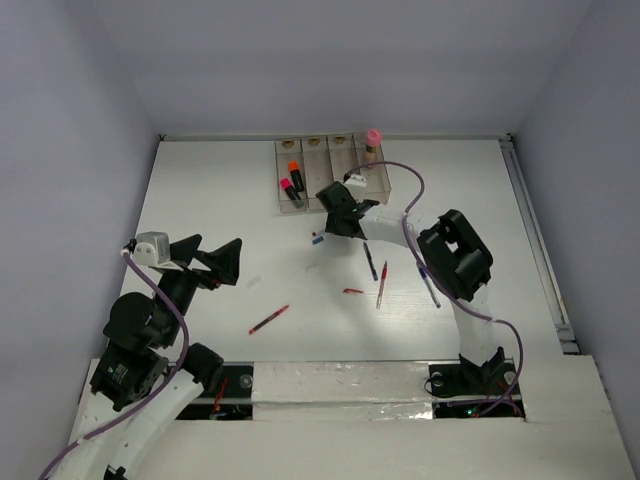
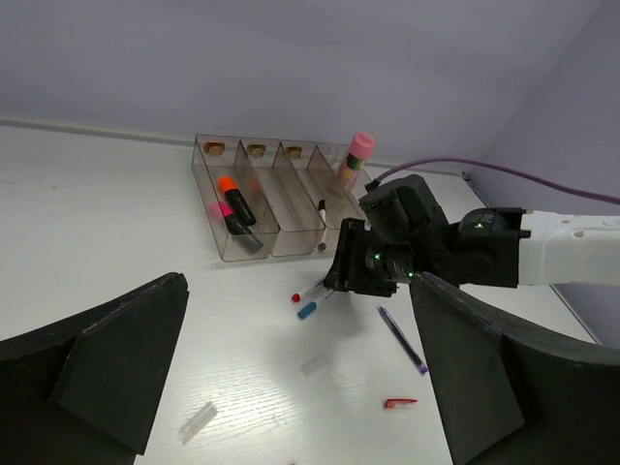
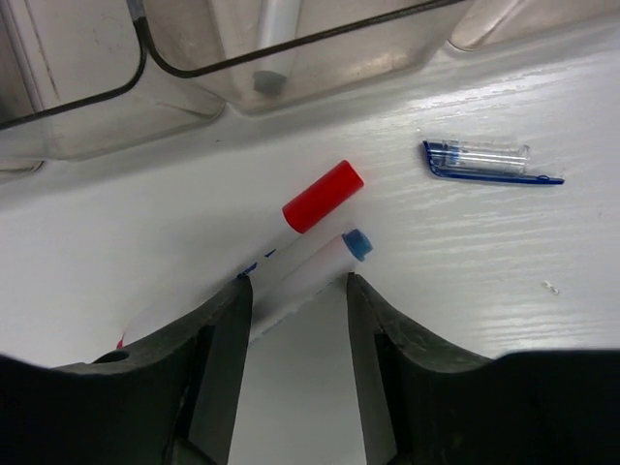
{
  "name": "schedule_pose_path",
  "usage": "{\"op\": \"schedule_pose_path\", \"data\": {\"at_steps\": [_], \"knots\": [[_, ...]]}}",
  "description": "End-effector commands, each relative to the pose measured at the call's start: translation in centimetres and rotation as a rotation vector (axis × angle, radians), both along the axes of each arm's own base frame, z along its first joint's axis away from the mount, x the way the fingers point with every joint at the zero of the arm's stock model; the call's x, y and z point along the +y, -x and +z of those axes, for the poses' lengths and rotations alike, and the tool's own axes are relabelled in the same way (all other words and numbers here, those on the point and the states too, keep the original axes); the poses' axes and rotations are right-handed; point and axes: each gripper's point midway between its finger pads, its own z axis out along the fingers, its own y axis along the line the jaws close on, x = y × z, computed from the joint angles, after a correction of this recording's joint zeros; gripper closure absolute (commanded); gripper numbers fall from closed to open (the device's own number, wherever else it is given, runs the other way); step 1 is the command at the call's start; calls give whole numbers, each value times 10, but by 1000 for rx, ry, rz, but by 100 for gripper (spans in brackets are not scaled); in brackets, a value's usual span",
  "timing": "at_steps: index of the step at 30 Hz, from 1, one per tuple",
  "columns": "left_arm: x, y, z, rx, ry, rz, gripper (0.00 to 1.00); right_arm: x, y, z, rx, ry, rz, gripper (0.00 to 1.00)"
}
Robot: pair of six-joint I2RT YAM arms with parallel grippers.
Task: Sort the stationery into containers
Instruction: Pick up the pen from the center of the board.
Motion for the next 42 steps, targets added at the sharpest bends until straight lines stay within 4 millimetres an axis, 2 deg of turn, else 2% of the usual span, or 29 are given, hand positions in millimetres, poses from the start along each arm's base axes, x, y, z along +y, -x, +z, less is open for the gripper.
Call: {"op": "schedule_pose_path", "data": {"at_steps": [1, 3, 5, 7, 14, 18, 23, 27, 30, 32, 33, 35, 37, 38, 39, 40, 42], "knots": [[0, 1, 8, -31, 18, -1, 1, 7, -3, -1, 23, 50, 50, 51], [1, 1, 8, -32, 20, 0, 1, 12, 1, -4, 39, 56, 72, 54], [1, 1, 8, -32, 19, 2, 1, 10, 1, -3, 37, 79, 87, 65], [1, 1, 8, -32, 19, 2, 1, 6, 1, -2, 37, 102, 88, 68], [1, 0, 8, -29, 17, 4, 1, -1, 7, 0, 47, 154, 148, 68], [0, -1, 7, -25, 15, 5, 1, -2, 14, -2, 78, 159, 174, 58], [0, -2, 6, -21, 13, 8, 1, -1, 27, -5, 118, 185, 224, 60], [2, -2, 6, -23, 15, 14, 1, -2, 35, -10, 154, 224, 255, 75], [4, -2, 6, -24, 17, 24, 1, -5, 37, -12, 169, 240, 262, 81], [4, -2, 6, -24, 17, 24, 1, -9, 37, -8, 159, 251, 247, 92], [3, -3, 5, -19, 14, 24, 1, -9, 36, 0, 142, 244, 243, 100], [2, -3, 5, -18, 13, 20, 1, -9, 32, 12, 105, 232, 234, 100], [1, -5, 4, -13, 8, 19, 1, -4, 28, 35, 55, 194, 238, 100], [1, -5, 3, -9, 7, 19, 1, -2, 26, 53, 19, 168, 240, 100], [1, -5, 3, -7, 6, 19, 1, -1, 24, 54, 11, 168, 243, 100], [1, -5, 2, -7, 6, 20, 1, 1, 22, 75, -30, 140, 245, 100], [2, -5, 2, -6, 5, 24, 1, 6, 16, 102, -101, 116, 269, 100]]}}
